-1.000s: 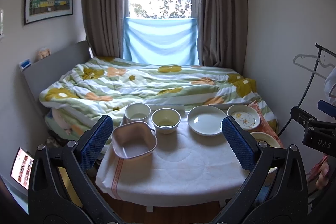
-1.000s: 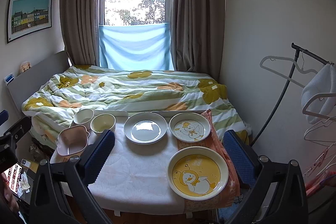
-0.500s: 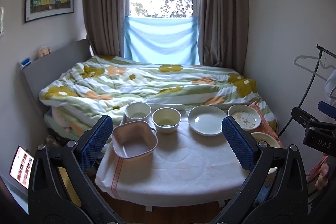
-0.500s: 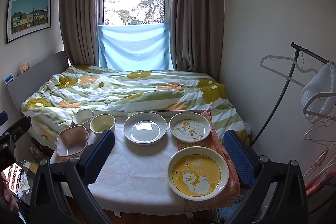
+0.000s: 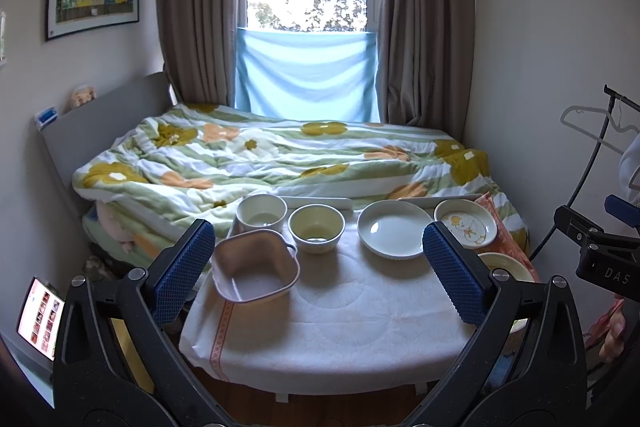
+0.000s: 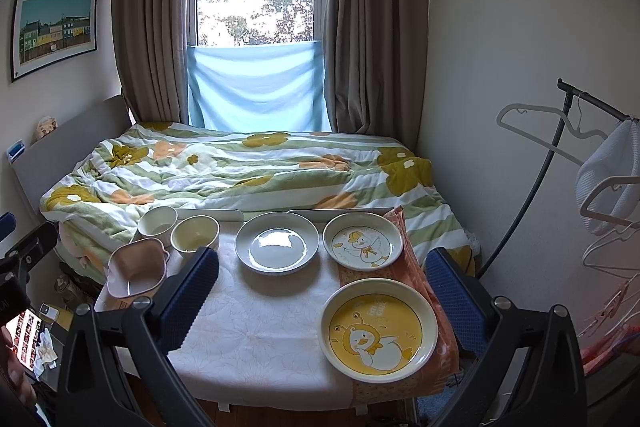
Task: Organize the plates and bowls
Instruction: 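Close the left tool on the yellow duck dish rim while the right tool grips it too, then carry the yellow duck dish beside the pink square bowl and open both tools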
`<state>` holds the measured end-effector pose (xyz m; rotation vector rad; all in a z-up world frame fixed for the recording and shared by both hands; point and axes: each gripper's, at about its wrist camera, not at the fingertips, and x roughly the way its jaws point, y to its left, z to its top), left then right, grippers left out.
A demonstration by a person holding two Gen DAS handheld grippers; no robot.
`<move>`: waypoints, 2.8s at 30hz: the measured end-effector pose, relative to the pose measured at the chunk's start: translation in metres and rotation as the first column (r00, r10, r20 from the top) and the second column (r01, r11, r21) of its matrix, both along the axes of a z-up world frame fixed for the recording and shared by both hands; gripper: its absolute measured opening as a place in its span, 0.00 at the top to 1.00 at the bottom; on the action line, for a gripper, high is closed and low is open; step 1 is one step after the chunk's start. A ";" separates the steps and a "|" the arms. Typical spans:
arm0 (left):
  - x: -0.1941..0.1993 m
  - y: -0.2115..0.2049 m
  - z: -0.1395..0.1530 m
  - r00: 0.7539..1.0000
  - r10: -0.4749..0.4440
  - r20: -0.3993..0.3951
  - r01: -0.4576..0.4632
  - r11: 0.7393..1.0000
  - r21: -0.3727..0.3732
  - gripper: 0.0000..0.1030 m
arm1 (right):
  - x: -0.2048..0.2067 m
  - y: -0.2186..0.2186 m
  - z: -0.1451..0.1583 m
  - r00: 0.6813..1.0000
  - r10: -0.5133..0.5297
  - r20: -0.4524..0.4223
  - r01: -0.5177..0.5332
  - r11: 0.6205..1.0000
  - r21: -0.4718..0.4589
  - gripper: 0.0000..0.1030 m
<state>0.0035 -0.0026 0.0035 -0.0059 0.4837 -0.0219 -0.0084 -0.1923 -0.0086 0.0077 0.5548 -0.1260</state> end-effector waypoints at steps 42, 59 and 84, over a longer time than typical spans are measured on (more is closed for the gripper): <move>0.152 -0.238 -0.272 0.694 -0.409 -0.592 0.332 0.912 -0.242 0.53 | 0.049 -0.219 -0.246 0.898 0.128 -0.420 0.065 0.908 0.414 0.56; 0.166 -0.248 -0.287 0.669 -0.381 -0.638 0.353 0.919 -0.178 0.85 | 0.088 -0.238 -0.264 0.889 0.122 -0.442 0.069 0.918 0.391 0.89; 0.152 -0.164 -0.233 0.774 -0.329 -0.541 0.289 0.944 -0.162 0.85 | 0.095 -0.168 -0.222 0.907 0.188 -0.377 -0.063 0.946 0.319 0.88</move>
